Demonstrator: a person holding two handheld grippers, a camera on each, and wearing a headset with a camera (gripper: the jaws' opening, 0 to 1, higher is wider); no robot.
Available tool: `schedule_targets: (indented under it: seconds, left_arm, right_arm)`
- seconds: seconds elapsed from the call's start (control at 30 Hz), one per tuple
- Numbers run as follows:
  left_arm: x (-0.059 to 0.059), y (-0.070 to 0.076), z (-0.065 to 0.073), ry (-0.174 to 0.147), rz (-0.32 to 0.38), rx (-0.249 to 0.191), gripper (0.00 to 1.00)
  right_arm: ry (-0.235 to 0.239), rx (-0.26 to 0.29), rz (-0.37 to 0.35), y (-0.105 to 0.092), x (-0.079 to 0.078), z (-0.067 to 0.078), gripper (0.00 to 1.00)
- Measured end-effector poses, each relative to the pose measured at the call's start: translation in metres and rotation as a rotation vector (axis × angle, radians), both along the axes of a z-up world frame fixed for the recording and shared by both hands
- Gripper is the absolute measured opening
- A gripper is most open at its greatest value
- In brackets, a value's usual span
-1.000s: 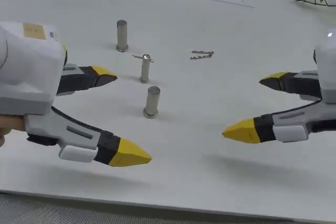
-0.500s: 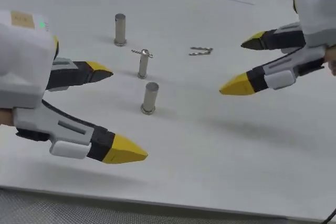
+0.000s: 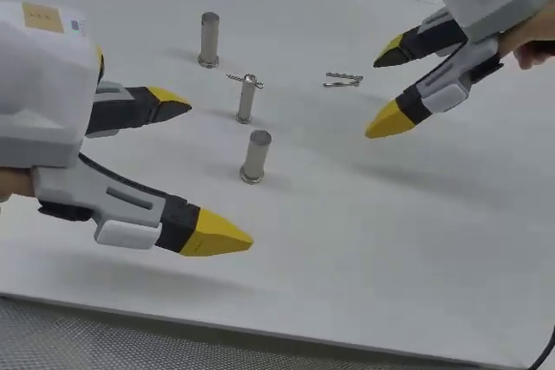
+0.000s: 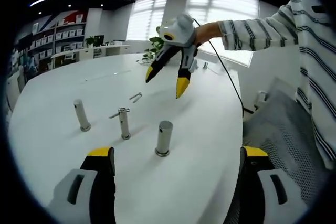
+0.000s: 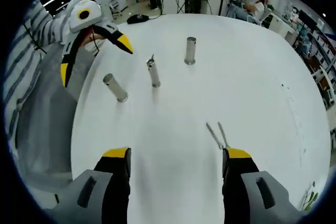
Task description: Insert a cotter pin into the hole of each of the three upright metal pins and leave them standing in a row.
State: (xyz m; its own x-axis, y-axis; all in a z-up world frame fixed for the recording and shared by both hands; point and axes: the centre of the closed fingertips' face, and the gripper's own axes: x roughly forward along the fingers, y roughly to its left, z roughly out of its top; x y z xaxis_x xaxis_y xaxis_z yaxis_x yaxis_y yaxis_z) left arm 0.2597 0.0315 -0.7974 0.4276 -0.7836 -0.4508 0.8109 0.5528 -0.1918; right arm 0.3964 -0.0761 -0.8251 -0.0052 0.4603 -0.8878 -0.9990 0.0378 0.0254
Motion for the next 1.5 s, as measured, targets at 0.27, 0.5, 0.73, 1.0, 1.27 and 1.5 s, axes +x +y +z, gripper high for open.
schedule_targets:
  seconds: [0.27,0.5,0.73,1.0,1.27,1.5]
  left_arm:
    - [0.003,0.003,-0.004,0.022,0.006,-0.007,1.00]
    - [0.010,0.007,-0.002,-0.005,0.025,-0.002,0.92]
    - [0.010,0.006,0.001,0.004,0.041,-0.018,0.92]
    - [0.008,0.008,-0.002,0.020,0.046,-0.014,0.93]
    - [0.016,0.023,-0.001,0.013,0.078,-0.035,0.92]
    - [0.016,0.024,-0.003,-0.004,0.065,-0.025,0.88]
  right_arm:
    - [0.026,-0.053,0.069,0.002,0.007,-0.013,0.60]
    - [0.028,-0.147,0.130,-0.002,0.011,-0.032,0.59]
    - [0.004,-0.147,0.137,0.004,0.018,-0.037,0.58]
    - [-0.025,-0.152,0.170,0.011,0.026,-0.034,0.55]
    - [-0.024,-0.208,0.173,0.008,0.034,-0.042,0.48]
    - [-0.026,-0.228,0.147,0.002,0.040,-0.042,0.38]
